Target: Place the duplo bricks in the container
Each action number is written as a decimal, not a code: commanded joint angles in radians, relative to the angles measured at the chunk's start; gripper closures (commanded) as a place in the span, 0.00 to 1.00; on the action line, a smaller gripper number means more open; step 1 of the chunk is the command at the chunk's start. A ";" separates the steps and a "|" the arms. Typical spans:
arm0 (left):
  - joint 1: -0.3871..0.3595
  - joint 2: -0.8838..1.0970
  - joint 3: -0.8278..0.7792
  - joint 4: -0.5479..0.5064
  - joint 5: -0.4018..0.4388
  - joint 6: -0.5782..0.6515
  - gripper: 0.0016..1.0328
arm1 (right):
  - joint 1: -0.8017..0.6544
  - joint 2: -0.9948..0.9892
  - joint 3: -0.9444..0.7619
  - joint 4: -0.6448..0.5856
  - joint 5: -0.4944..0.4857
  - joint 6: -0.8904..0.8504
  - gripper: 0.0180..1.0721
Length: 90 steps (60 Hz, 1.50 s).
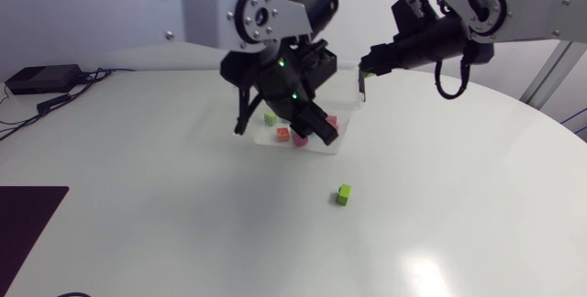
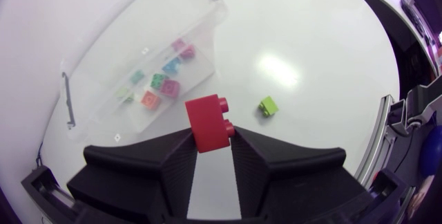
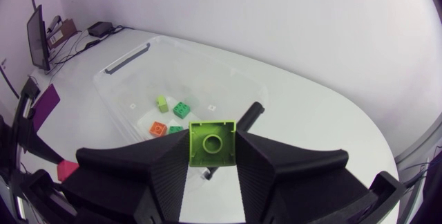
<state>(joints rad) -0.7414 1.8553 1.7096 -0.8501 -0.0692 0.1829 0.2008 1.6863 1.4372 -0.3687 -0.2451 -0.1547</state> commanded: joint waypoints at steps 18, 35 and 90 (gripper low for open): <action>0.166 -0.064 0.007 0.161 -0.009 -0.022 0.73 | 0.098 0.187 0.138 -0.012 0.056 0.009 0.52; 0.212 -0.044 0.010 0.368 -0.009 -0.023 0.71 | 0.092 0.069 0.049 -0.018 0.067 -0.043 0.13; 0.234 0.039 0.107 0.350 -0.041 -0.011 0.05 | 0.184 -0.105 -0.563 0.051 0.036 -0.356 0.13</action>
<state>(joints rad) -0.4938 1.9911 1.8473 -0.4900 -0.0971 0.1764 0.3908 1.5257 0.8970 -0.3328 -0.2054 -0.4778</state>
